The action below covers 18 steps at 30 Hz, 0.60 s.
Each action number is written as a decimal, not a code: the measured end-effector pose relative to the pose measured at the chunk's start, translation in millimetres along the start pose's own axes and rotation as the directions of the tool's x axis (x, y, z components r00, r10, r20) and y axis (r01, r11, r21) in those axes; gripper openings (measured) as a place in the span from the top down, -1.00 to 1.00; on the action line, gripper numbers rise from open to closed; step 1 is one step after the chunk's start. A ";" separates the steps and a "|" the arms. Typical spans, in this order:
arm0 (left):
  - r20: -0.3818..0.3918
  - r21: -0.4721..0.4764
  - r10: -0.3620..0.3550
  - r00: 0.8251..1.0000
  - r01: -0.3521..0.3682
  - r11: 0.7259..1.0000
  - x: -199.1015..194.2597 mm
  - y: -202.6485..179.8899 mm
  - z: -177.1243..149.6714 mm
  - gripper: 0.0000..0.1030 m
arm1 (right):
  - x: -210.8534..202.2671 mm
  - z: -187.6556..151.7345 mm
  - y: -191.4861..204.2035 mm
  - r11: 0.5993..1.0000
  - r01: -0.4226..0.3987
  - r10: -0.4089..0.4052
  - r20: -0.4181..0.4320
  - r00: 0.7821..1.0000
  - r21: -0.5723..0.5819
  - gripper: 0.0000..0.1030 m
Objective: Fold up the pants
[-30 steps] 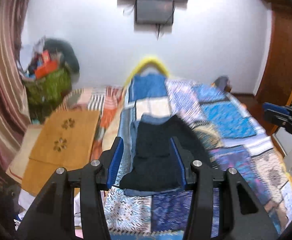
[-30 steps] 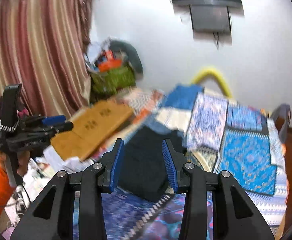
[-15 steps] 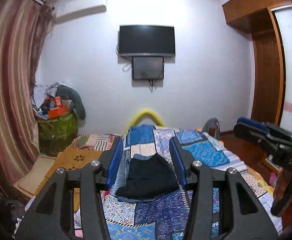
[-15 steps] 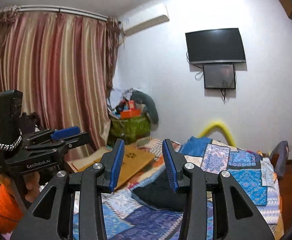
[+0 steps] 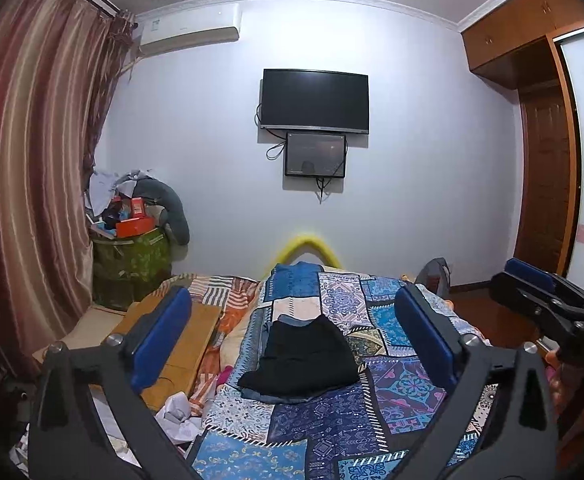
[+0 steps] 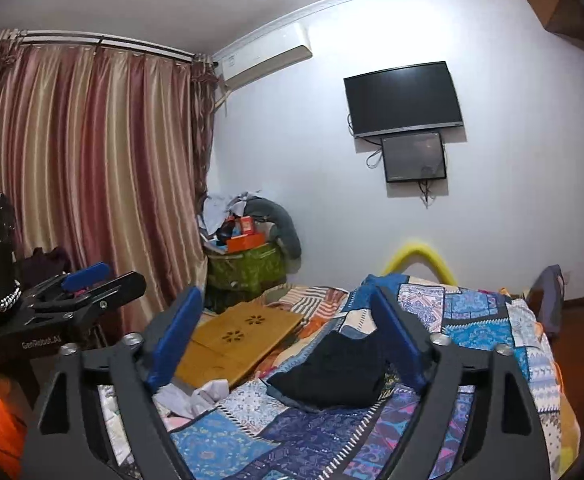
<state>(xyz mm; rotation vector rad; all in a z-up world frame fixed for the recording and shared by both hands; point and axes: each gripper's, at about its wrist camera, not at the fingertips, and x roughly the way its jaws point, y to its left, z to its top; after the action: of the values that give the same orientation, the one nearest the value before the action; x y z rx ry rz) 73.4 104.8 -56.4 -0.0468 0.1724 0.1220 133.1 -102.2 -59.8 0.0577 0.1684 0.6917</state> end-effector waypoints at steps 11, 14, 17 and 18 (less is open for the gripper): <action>-0.016 -0.010 0.009 1.000 -0.010 1.000 7.1 -1.3 -6.0 -0.99 | -1.0 -2.3 5.0 0.999 0.041 -0.041 0.004 0.999 -0.022 -0.99; -0.013 -0.005 0.013 1.000 -0.013 1.000 7.2 -2.8 -5.7 -0.99 | -0.5 -5.4 5.0 0.999 0.044 -0.044 -0.004 0.999 -0.022 -0.99; -0.011 0.004 0.011 1.000 -0.011 1.000 8.1 -3.9 -7.7 -0.99 | -0.6 -6.3 4.7 0.999 0.044 -0.044 -0.011 0.999 -0.017 -0.99; -0.008 0.006 0.013 1.000 -0.013 1.000 8.2 -4.5 -8.1 -0.99 | -0.8 -6.1 4.4 0.999 0.045 -0.046 -0.013 0.999 -0.016 -0.99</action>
<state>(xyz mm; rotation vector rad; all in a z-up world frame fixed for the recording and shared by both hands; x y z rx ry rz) 80.6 100.8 -65.6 -0.0399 0.1816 0.1339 128.7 -99.4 -65.2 0.0342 0.1767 0.6479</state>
